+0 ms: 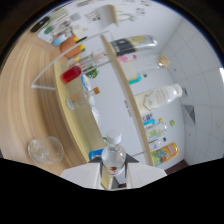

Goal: Make me a cup of Mojito.

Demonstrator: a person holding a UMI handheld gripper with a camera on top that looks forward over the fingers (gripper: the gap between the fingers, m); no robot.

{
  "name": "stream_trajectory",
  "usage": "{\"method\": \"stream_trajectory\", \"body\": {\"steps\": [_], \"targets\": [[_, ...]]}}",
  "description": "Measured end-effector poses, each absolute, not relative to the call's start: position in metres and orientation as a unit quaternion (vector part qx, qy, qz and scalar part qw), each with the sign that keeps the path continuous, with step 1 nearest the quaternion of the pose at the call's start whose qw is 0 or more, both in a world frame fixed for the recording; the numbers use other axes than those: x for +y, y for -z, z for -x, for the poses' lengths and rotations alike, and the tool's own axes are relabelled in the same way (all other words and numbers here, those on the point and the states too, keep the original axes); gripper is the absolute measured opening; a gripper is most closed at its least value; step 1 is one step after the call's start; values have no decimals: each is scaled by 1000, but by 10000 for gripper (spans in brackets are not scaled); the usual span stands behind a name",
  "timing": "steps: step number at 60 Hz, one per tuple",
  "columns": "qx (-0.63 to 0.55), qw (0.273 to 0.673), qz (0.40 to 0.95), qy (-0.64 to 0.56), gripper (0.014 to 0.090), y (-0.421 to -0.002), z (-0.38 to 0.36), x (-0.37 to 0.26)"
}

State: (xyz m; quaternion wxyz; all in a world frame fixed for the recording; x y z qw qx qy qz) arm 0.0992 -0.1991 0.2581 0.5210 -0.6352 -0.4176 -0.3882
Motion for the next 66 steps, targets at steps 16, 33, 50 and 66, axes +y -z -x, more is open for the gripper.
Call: {"method": "stream_trajectory", "body": {"steps": [16,33,50,66], "targets": [[-118,610,779,82,339,-221,-132,-212],[-1,508,861,-21,336,-80,-157,-211],[2,467,883,-42,338,-32,-156,-211],[-11,458,888,-24,354,-17,-154,-215]]}}
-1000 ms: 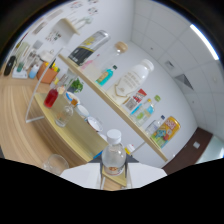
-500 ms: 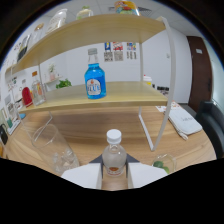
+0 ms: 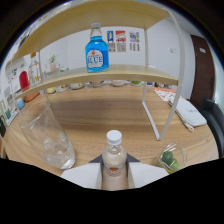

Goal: Make me a cup of Mojito.

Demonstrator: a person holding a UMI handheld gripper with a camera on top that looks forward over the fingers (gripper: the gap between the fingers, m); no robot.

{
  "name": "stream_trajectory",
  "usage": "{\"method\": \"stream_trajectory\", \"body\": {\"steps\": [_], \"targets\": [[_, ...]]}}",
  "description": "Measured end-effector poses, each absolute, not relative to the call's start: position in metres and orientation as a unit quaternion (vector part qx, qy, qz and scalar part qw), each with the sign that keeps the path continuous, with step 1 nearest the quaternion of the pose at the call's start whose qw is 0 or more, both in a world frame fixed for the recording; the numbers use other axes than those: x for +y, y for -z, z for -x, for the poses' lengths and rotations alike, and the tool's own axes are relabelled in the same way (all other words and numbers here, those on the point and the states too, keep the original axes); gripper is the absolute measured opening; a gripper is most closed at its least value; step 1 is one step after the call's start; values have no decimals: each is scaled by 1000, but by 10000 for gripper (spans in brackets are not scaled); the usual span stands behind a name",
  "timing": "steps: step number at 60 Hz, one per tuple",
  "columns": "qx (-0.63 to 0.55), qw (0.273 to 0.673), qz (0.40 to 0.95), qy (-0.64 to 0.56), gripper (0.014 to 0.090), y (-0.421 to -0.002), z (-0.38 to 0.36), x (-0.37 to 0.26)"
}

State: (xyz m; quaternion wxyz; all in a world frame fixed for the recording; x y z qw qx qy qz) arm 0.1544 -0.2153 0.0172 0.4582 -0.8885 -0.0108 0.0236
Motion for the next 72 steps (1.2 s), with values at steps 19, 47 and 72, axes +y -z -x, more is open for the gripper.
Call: {"method": "stream_trajectory", "body": {"steps": [19,47,72], "targets": [[-14,447,894,6,812,-31,-159,-232],[-6,522,853,-1,862,-134,-79,-307],[-12,499,866,4,853,-148,-7,-328]]}}
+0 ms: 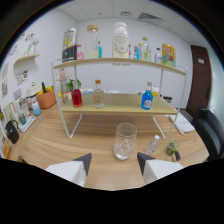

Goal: Make me a cup of Mojito.

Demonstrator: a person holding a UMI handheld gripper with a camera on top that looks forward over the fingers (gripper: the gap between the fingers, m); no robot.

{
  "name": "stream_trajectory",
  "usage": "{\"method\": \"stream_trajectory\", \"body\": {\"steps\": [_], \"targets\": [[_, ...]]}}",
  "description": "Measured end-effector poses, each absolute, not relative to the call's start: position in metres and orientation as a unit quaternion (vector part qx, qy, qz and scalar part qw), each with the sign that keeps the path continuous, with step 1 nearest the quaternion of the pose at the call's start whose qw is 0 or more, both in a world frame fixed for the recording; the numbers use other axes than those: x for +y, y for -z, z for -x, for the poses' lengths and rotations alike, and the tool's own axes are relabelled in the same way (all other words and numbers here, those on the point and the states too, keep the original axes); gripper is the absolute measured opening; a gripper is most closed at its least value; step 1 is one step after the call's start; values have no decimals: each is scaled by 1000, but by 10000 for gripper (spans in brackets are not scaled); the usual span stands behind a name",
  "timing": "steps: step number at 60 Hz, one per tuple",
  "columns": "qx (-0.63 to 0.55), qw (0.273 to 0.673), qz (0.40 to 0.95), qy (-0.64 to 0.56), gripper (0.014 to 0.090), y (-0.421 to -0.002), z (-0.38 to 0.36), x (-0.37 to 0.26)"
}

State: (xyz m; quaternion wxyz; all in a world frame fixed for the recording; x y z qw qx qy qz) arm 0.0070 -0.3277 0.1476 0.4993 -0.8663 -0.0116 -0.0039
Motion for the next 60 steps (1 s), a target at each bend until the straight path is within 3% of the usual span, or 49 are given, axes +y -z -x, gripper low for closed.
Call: {"method": "stream_trajectory", "body": {"steps": [17,28,50,60], "targets": [[-33,558,829,-7,866,-304,76,-279],[-16,595,801,-58,863,-376,123,-242],[-13,635,771,-38,851,-404,154,-139],[-11,650,759,-27,767,-413,155,-108]]}}
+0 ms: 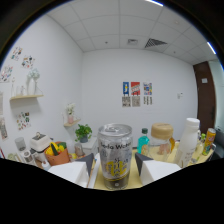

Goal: Make me a cup of Mojito.

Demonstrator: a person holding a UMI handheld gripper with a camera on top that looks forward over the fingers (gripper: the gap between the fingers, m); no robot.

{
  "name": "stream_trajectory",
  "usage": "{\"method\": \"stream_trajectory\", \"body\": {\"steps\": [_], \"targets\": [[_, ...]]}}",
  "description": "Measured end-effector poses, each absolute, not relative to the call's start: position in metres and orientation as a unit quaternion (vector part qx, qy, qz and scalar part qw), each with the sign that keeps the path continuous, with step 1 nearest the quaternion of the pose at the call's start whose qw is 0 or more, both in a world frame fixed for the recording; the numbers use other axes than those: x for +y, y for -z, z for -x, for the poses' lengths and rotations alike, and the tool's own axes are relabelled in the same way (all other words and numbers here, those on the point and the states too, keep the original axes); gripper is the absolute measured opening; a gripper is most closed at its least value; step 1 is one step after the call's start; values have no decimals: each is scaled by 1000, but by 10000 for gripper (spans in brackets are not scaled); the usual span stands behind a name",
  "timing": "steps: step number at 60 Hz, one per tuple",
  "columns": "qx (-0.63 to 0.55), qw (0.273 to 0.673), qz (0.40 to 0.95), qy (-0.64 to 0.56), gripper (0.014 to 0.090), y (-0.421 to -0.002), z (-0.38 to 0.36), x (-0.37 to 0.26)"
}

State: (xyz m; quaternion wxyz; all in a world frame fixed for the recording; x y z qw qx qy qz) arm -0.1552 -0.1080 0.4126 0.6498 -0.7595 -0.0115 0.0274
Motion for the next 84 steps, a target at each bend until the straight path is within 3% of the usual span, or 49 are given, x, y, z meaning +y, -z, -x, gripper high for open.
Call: {"method": "stream_trajectory", "body": {"steps": [12,36,50,56,63,84], "targets": [[-1,661,750,7,540,-416,150,-95],[-23,666,745,-26,506,-421,155,-106],[-64,700,708,-65,505,-459,160,-167],[-69,710,697,-75,505,-455,148,-196],[-68,701,706,-75,502,-420,129,-221],[-34,622,780,-62,503,-238,73,-237]]}}
